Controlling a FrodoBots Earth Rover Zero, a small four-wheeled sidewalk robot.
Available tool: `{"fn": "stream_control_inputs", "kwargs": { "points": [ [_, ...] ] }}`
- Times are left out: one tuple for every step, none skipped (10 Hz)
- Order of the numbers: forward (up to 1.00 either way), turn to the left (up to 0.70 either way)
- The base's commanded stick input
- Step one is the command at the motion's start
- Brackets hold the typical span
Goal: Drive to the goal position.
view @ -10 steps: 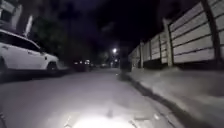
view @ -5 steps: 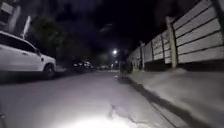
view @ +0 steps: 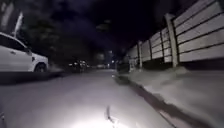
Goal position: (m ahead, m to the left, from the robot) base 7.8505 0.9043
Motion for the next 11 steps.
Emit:
{"fn": "stream_control_inputs", "kwargs": {
  "points": [
    [0.70, -0.30],
    [0.70, -0.34],
    [0.70, -0.13],
    [0.70, -0.01],
    [0.70, 0.00],
    [0.70, 0.00],
    [0.70, 0.00],
    [0.70, 0.00],
    [0.70, 0.00],
    [0.70, 0.00],
    [0.70, 0.00]
  ]
}}
